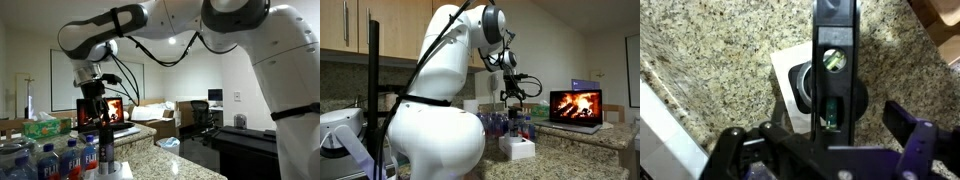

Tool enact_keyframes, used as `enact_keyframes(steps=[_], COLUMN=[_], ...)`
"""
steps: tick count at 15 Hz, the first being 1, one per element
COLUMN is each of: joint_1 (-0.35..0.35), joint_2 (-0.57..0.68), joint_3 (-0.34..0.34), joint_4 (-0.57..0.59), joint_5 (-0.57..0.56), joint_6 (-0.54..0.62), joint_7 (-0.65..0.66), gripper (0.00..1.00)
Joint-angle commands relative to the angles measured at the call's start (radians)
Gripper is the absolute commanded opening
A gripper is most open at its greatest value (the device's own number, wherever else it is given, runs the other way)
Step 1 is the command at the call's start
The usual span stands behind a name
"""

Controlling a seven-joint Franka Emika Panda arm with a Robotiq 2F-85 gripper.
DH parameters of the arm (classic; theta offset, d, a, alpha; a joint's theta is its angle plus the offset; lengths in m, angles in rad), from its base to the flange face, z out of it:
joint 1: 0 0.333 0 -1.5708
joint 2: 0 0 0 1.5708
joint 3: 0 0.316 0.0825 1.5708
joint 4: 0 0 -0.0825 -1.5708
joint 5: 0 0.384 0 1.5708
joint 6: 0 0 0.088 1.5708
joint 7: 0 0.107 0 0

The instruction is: Pick up the seal tape and the other two objects and place them on top of the box over the counter

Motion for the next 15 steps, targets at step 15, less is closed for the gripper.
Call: enact_keyframes(steps=[15], joint_1=[-0.177], joint_2=[-0.645], joint_3=[-0.236], joint_4=[-0.566], joint_5=[0.329], joint_6=[0.171], joint_7=[0.152], gripper=[1.0])
